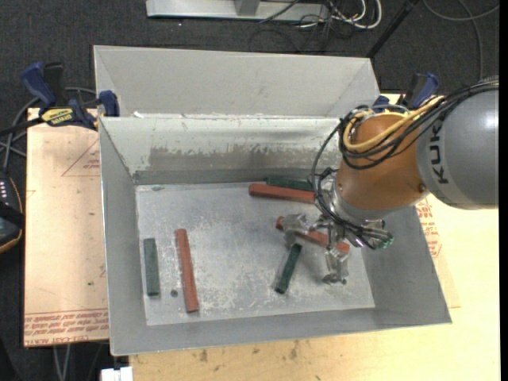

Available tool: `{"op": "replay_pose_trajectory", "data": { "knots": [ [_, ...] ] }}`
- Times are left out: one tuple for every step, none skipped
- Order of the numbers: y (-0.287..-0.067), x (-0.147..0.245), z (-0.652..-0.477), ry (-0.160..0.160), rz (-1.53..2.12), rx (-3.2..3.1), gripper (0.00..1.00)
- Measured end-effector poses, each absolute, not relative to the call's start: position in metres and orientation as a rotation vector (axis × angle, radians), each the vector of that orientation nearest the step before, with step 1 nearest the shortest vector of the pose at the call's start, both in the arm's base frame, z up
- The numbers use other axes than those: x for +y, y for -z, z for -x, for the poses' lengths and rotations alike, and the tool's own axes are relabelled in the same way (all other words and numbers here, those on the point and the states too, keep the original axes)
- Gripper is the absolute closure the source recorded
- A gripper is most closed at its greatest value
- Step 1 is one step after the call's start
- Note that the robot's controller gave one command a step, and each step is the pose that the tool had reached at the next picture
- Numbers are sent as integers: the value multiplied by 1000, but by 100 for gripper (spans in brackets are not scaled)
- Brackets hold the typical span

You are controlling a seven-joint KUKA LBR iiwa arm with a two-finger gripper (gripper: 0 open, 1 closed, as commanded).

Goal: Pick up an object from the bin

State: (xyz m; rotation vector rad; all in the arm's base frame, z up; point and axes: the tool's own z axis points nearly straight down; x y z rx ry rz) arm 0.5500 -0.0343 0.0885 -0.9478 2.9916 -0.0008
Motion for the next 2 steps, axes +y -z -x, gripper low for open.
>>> {"op": "replay_pose_trajectory", "data": {
  "knots": [
    [-70,8,-521,-5,1696,2646,0],
    [-71,7,-522,-3,1691,2646,100]
  ]
}}
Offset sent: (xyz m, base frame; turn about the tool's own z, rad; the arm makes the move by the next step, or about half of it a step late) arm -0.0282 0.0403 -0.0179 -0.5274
